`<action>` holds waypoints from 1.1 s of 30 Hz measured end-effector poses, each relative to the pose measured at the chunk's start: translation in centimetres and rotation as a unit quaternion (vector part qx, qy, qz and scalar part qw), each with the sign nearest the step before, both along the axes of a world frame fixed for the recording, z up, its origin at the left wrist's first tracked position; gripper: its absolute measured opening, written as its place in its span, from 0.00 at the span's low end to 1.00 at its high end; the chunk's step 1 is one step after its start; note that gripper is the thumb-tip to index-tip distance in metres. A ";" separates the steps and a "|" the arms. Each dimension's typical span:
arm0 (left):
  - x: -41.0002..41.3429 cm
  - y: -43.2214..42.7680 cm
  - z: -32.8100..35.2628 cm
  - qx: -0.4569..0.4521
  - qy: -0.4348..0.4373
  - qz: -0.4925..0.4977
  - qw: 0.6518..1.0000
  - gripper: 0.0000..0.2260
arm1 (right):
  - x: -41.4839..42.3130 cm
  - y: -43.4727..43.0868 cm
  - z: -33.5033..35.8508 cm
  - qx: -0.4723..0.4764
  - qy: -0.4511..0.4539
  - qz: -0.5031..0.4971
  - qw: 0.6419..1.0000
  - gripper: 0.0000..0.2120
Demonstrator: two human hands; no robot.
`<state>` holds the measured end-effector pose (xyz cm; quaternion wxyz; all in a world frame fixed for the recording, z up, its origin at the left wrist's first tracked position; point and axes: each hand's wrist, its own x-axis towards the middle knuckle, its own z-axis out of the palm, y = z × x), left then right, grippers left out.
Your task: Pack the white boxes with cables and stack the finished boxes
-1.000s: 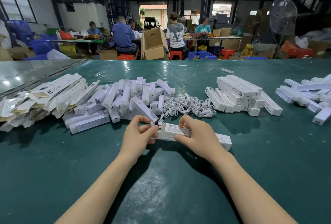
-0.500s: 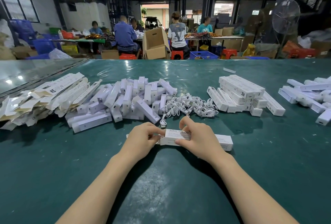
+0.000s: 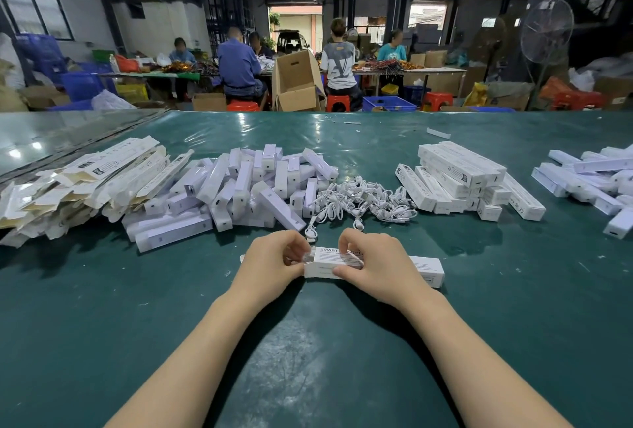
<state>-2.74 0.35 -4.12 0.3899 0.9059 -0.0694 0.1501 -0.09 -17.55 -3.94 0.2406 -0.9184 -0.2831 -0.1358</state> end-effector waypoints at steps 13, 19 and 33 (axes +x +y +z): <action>-0.2 0.7 0.2 -0.068 0.050 0.011 0.996 0.13 | 0.0 0.1 -0.1 -0.001 0.007 -0.008 1.000 0.11; 0.1 0.3 -0.1 -0.007 0.020 0.015 1.000 0.11 | -0.1 0.0 0.0 0.009 0.010 -0.001 1.000 0.10; -0.5 -0.1 0.8 -0.174 0.166 -0.052 0.969 0.18 | 0.1 -0.3 0.1 -0.004 -0.007 -0.039 0.999 0.11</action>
